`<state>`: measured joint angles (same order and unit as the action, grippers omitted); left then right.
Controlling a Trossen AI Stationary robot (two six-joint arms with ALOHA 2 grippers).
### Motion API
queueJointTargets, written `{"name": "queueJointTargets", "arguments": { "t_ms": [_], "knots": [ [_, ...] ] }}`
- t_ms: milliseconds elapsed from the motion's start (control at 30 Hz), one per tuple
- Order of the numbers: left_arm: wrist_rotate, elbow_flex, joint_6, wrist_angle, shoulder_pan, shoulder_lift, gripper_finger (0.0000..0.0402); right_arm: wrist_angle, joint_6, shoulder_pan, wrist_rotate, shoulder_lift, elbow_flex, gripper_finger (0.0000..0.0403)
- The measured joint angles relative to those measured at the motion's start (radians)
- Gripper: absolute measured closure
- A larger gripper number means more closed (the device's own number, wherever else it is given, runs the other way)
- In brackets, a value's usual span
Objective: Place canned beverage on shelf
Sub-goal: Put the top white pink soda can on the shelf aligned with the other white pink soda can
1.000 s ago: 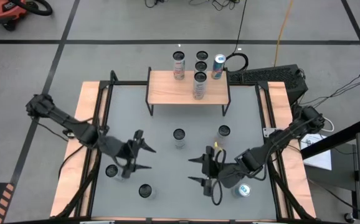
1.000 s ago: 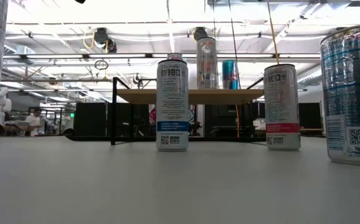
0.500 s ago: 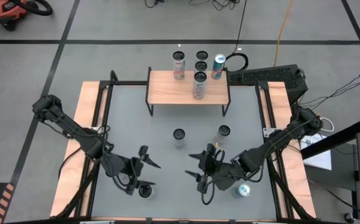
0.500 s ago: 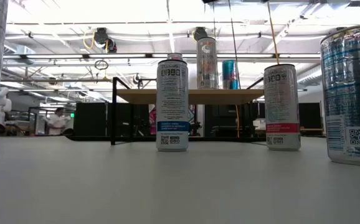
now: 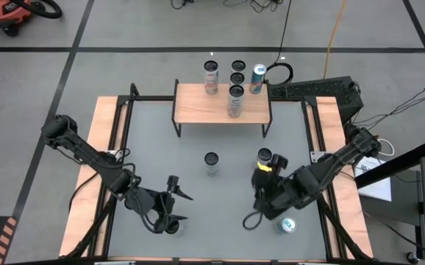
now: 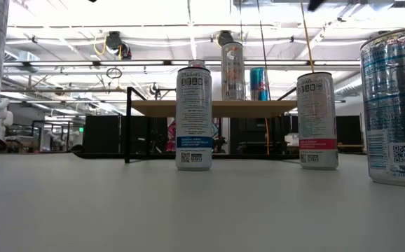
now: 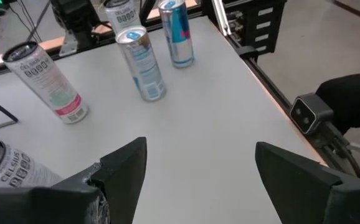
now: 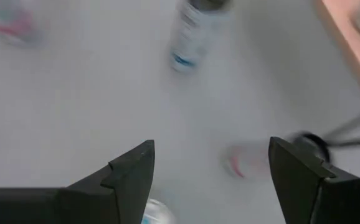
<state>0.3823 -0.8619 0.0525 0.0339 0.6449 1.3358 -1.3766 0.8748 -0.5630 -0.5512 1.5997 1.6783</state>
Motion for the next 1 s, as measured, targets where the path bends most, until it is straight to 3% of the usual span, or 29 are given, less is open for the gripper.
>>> {"name": "queueJointTargets", "arguments": {
  "t_ms": [100,333,667,833,1000],
  "knots": [
    [0.001,0.0,-0.014,0.001,0.0,0.0,0.0102,-0.079,0.006,0.035,0.03,0.001,0.0,0.0156],
    [0.02,0.0,-0.014,0.001,-0.001,0.0,0.0102,-0.066,-0.114,0.135,0.092,-0.01,0.0,0.0151],
    [0.02,-0.001,-0.005,0.012,0.004,0.0,0.0102,-0.053,-0.259,0.212,0.107,-0.044,-0.01,0.009],
    [0.02,-0.001,-0.009,0.013,0.003,0.0,0.0102,-0.004,-0.248,0.241,0.108,-0.117,-0.14,0.0088],
    [0.02,-0.001,-0.016,0.014,0.004,0.0,0.0102,0.191,-0.248,0.251,0.08,-0.218,-0.324,0.0088]
  ]
}}
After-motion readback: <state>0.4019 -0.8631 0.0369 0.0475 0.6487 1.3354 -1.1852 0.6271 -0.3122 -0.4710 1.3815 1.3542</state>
